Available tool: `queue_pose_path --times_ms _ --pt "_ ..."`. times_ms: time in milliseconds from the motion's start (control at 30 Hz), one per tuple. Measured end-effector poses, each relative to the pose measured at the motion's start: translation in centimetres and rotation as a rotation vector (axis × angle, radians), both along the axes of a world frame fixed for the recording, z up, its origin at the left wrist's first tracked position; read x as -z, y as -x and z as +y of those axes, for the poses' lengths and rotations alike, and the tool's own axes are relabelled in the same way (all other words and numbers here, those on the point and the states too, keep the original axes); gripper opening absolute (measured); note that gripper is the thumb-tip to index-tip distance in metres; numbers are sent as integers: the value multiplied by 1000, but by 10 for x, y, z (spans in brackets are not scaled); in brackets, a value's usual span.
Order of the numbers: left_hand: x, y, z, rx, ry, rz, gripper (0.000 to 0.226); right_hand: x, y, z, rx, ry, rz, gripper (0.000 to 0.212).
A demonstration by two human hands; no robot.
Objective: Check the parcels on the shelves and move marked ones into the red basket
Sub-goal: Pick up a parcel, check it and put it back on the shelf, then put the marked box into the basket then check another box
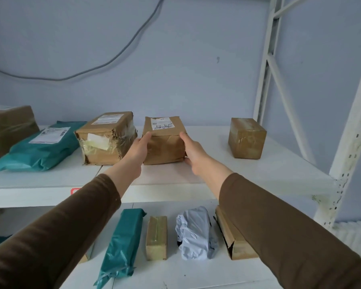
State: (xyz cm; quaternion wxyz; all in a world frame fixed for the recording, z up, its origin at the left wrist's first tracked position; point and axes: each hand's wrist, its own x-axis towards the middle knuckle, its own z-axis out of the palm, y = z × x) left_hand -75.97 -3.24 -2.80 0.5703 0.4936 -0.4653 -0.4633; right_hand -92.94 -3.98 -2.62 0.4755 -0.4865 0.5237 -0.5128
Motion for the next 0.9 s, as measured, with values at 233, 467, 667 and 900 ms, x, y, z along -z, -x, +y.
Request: queue_pose_path --times_ms 233,467,667,900 --pt "-14 2 5 -95 142 -253 71 -6 9 6 73 136 149 64" --pt "-50 71 19 -161 604 -556 53 -23 94 25 384 639 428 34" --pt "-50 178 17 173 410 -410 55 -24 190 22 617 692 421 27" --pt "-30 259 -18 332 -18 -88 80 -22 254 3 343 130 117 66"
